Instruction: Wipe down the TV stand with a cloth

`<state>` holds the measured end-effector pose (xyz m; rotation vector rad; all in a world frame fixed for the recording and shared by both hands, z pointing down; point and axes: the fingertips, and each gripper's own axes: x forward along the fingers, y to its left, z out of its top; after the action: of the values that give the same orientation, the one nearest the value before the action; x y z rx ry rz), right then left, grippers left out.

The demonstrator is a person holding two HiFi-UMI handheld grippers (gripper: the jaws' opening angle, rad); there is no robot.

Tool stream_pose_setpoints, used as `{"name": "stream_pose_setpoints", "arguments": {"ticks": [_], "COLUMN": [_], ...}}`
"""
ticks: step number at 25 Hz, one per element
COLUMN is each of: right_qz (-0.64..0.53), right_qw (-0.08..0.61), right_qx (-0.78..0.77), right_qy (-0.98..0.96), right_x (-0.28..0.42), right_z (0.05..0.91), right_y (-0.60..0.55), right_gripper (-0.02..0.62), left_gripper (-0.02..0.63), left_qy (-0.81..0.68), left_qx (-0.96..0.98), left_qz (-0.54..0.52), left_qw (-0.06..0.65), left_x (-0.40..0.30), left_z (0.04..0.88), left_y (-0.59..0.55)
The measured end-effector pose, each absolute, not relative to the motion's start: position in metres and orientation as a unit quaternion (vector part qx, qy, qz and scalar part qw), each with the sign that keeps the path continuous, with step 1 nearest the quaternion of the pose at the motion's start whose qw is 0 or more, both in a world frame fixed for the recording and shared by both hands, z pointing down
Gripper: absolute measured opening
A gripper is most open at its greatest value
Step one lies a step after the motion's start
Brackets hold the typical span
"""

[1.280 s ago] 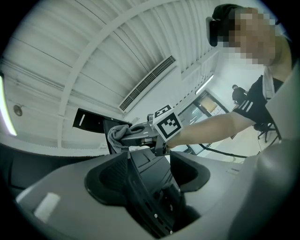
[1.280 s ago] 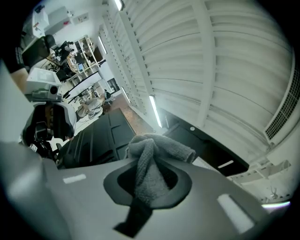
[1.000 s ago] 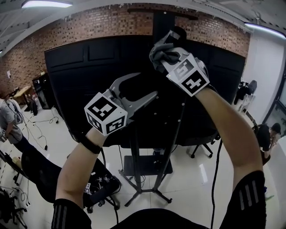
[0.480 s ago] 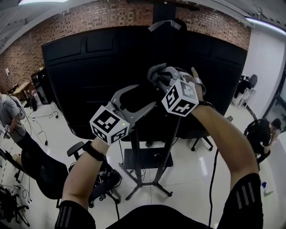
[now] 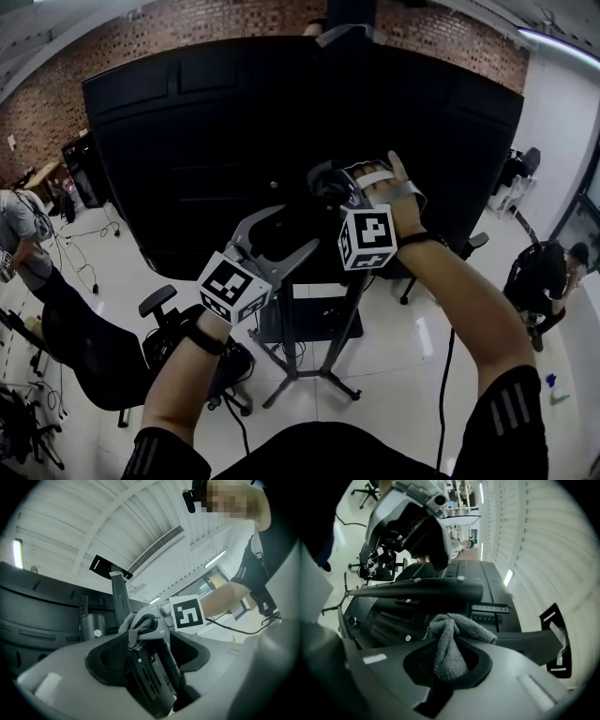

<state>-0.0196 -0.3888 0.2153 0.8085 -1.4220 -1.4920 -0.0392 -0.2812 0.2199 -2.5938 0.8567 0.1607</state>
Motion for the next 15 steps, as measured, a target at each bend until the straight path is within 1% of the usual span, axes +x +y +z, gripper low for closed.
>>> {"name": "stream_pose_setpoints", "arguments": {"ticks": [6,11,15], "right_qz": [-0.594,-0.601,-0.585], "right_qw": [0.481,0.511,0.525], "right_qx": [0.311,0.287,0.275], "right_qy": [-0.565,-0.544,-0.554], "right_x": [-0.02,-0.02,-0.022], "right_z": [0.264,0.316,0.354], "right_y": [-0.391,-0.393,-0.393], "right_gripper": [0.02,0.02,0.02], "left_gripper": [0.301,0.299,0.3], "left_qy": [0.307,0.31,0.304], "left_qx": [-0.933,-0.939,-0.943], "left_qz": [0.046,0.046,0.039], "left_qw": [0.183,0.145,0.131], "left_x": [-0.04,-0.04,-0.036], "left_z": [0.249,0.279,0.301], "left_y": [-0.28,-0.281,-0.277]}}
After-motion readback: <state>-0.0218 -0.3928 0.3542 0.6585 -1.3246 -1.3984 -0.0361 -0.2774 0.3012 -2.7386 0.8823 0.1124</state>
